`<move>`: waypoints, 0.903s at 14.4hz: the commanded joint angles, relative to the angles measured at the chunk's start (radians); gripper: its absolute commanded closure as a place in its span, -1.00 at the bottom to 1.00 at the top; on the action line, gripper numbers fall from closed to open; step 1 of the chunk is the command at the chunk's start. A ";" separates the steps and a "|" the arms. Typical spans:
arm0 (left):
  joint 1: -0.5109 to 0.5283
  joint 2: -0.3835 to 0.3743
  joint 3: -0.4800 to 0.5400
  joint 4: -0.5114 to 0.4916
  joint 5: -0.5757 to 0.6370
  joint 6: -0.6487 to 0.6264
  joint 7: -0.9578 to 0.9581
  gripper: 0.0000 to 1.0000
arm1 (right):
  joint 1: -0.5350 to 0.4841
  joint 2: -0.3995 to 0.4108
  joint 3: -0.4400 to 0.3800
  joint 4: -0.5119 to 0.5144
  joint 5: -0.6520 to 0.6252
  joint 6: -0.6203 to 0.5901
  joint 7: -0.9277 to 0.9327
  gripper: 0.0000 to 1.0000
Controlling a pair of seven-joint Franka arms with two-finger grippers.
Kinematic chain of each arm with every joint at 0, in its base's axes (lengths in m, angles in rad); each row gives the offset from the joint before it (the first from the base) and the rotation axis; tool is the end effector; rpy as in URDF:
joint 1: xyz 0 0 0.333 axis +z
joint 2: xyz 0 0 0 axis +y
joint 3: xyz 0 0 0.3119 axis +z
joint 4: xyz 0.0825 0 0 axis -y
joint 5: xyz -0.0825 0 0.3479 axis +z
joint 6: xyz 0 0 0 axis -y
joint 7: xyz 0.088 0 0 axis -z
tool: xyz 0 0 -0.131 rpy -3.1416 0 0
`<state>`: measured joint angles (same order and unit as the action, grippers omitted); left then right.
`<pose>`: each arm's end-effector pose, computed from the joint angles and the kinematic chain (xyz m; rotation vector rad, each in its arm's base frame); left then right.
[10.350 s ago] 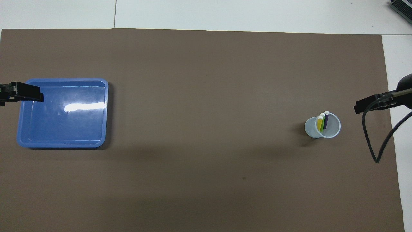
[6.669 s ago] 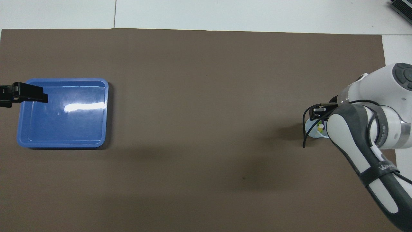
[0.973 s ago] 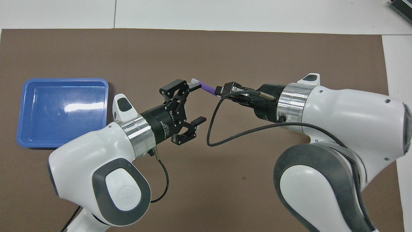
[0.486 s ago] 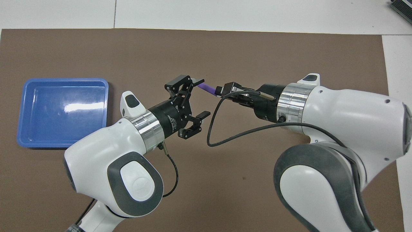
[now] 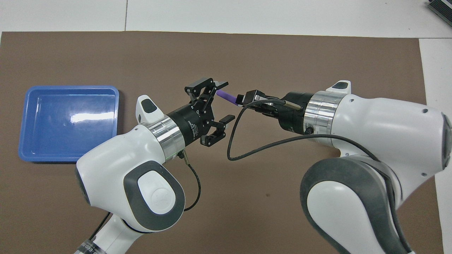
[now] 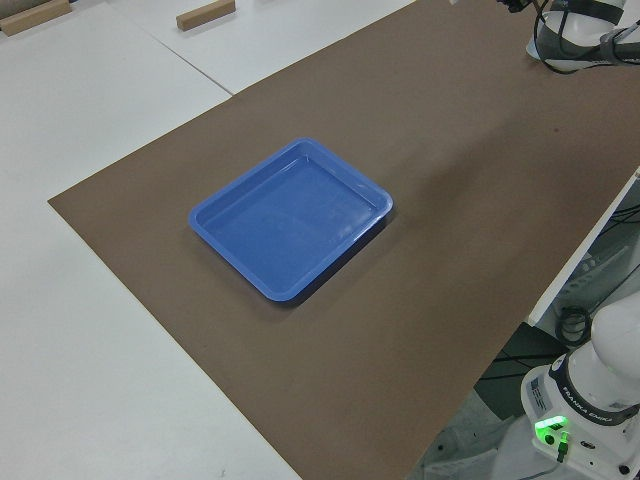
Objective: Right arm passes pens to left for tray arrangement
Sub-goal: 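Close the left gripper on the purple pen held by the right gripper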
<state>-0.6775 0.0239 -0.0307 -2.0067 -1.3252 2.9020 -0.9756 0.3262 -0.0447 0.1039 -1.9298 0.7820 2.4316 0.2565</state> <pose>0.4726 -0.3351 0.5085 1.5550 1.3789 -0.1582 0.5120 0.2504 0.5579 -2.3124 0.3388 -0.3299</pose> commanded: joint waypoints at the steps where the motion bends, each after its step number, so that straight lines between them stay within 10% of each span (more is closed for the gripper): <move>1: 0.001 0.030 -0.001 0.034 -0.020 0.014 -0.008 -0.80 | 0.013 -0.023 -0.001 -0.029 0.028 0.021 0.000 1.00; 13: 0.036 0.005 0.003 0.036 -0.054 -0.158 0.029 -0.67 | 0.014 -0.024 -0.001 -0.029 0.028 0.014 -0.003 1.00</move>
<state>-0.6534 0.0384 -0.0241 -1.9689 -1.3611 2.7706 -0.9722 0.3350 -0.0447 0.1040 -1.9334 0.7820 2.4333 0.2565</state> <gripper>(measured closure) 0.194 0.815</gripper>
